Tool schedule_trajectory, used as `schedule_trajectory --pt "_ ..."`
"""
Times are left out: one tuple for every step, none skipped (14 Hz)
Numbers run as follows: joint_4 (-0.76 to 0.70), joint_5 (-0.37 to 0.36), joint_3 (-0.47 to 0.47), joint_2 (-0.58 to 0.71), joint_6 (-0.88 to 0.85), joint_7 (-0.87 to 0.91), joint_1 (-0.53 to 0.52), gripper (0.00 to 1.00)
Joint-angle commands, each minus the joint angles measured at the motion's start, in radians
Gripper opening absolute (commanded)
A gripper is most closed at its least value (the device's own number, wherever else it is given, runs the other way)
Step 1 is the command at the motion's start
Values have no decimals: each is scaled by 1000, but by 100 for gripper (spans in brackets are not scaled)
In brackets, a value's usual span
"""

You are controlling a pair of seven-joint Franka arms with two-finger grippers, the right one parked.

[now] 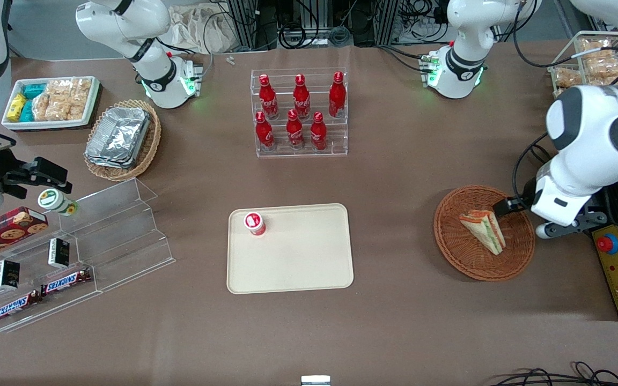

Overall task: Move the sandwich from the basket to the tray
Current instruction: 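Lower the open left gripper over the wrapped sandwich in the wicker basket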

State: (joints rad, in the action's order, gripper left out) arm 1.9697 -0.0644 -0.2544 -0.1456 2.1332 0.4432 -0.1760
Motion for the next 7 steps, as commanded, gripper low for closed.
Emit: schedule_trajectory --pt "81 -31 -2 -9 121 165 -6 100" --pt "107 -31 1 -14 146 187 -8 100" --pt "122 -32 6 -28 175 207 -8 100" --pt "138 -32 7 -49 212 213 -8 100" --pt "138 -32 9 -66 234 218 -8 100" --pt "135 -32 17 -83 237 227 -8 100" --pt "132 -32 21 -91 238 242 -8 100"
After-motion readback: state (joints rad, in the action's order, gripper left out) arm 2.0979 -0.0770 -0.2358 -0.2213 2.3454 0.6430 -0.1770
